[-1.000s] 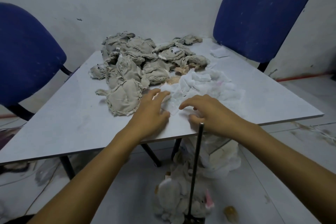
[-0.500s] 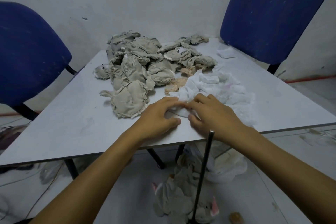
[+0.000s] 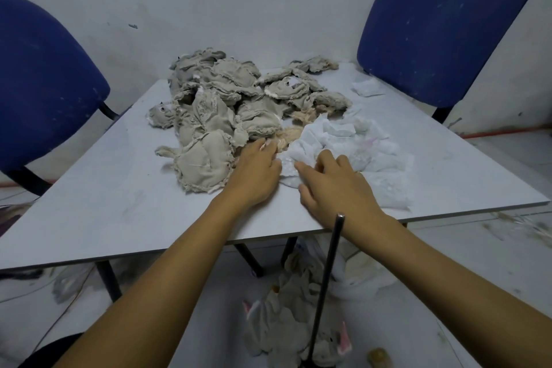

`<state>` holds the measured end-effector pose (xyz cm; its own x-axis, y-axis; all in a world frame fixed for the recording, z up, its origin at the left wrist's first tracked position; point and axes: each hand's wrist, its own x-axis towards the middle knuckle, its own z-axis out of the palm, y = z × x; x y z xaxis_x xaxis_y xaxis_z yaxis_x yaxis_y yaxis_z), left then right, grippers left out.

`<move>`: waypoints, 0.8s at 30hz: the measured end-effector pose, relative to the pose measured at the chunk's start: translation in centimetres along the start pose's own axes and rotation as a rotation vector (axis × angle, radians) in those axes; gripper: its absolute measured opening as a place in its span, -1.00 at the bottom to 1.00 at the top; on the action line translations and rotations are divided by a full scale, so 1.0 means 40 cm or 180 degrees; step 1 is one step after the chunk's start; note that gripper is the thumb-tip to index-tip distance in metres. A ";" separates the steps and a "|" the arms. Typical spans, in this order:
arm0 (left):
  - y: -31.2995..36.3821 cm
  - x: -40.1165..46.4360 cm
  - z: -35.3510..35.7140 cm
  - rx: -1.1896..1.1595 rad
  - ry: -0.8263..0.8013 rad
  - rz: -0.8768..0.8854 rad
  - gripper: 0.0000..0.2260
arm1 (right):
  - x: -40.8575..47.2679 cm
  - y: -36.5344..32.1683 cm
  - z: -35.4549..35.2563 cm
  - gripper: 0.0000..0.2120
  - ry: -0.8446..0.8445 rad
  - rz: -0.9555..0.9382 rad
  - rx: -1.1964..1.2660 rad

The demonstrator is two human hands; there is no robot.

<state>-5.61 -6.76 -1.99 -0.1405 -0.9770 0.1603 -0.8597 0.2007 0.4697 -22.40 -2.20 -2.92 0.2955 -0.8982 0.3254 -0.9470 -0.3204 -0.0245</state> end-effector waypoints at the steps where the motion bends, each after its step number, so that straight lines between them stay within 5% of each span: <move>1: 0.000 0.014 0.003 0.0092 -0.0098 -0.0005 -0.53 | 0.001 -0.001 0.001 -0.54 0.0002 0.0034 -0.0001; 5: 0.000 0.044 0.010 0.0339 -0.0324 -0.0038 -0.57 | 0.015 0.003 0.008 -0.52 -0.0043 0.0193 0.0102; 10: 0.003 0.023 0.013 -0.0010 0.0528 -0.0132 -0.75 | 0.037 0.017 0.021 -0.49 -0.0097 0.0383 0.0143; 16: 0.001 -0.006 0.012 -0.0126 0.0846 -0.0177 -0.87 | 0.053 0.020 0.021 -0.45 -0.0071 0.0699 0.0146; 19: -0.009 -0.010 0.001 -0.0482 0.0650 -0.0149 -0.92 | 0.053 0.018 0.019 -0.49 -0.0019 0.0762 0.0173; 24: -0.027 -0.037 -0.023 -0.1526 0.0146 -0.0172 -0.66 | 0.042 0.021 0.003 -0.61 0.0642 0.0259 0.0554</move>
<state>-4.01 -5.47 -1.92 -0.0706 -0.9850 0.1577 -0.5403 0.1707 0.8239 -22.68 -4.03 -2.50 0.1717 -0.8506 0.4970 -0.9255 -0.3122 -0.2146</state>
